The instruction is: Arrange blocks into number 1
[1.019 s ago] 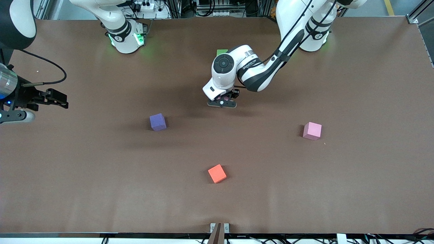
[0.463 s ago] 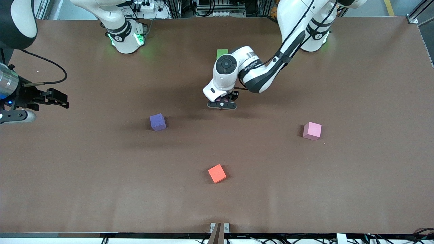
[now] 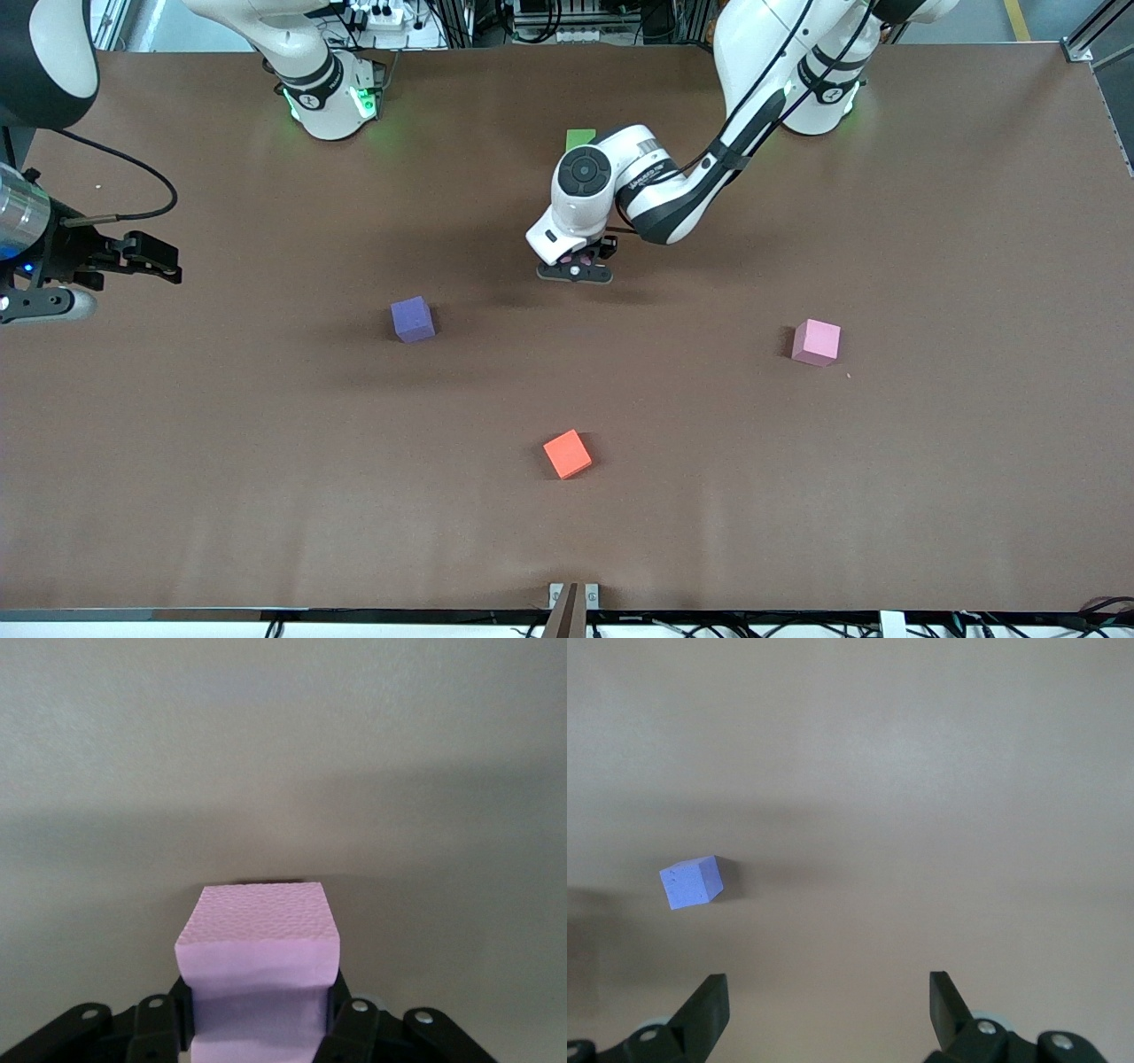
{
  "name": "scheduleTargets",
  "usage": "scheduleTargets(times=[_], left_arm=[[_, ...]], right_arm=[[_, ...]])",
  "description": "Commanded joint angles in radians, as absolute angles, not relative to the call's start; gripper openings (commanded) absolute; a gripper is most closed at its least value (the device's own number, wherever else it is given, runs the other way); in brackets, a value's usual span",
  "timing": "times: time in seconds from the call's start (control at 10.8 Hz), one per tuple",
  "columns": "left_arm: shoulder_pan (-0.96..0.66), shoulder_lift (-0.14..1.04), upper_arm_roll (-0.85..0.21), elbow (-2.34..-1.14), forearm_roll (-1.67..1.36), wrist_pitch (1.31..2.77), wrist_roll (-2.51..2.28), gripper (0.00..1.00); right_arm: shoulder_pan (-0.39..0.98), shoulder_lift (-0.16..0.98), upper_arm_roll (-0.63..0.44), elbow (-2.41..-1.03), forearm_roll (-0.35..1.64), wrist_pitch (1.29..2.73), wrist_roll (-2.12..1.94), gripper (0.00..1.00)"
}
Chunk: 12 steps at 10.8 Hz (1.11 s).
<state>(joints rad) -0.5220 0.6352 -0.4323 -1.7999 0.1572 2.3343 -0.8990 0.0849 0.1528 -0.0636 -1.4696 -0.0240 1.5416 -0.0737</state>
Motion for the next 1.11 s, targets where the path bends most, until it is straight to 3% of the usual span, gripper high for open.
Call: scheduleTargets(times=[0.0,0.19,0.28,0.37,0.65,1.02], left_arm=[[-0.535,0.647,-0.436,-1.809,0.149,2.352,-0.917,0.00],[-0.532,0.652,-0.436,-1.810,0.149,2.352,-0.913,0.00],[-0.529,0.652,-0.436,-1.810,0.150,2.352,-0.904,0.34],[-0.523,0.649,-0.436,-1.810,0.150,2.350,-0.897,0.99],[-0.512,0.612,-0.430,-1.799,0.149,2.349,-0.911,1.00],[-0.447,0.401,-0.426,-1.781,0.146,2.240,-0.910,1.00]], right_arm=[[0.074,0.152,-0.049,-1.466,-0.028,1.534,-0.063,1.00],[0.074,0.152,-0.049,-1.466,-0.028,1.536,-0.063,1.00],[0.074,0.152,-0.049,-1.466,-0.028,1.536,-0.063,1.00],[0.074,0.152,-0.049,-1.466,-0.028,1.536,-0.063,1.00],[0.074,0.153,-0.049,-1.466,-0.028,1.537,-0.063,1.00],[0.074,0.153,-0.049,-1.466,-0.028,1.539,-0.063,1.00]])
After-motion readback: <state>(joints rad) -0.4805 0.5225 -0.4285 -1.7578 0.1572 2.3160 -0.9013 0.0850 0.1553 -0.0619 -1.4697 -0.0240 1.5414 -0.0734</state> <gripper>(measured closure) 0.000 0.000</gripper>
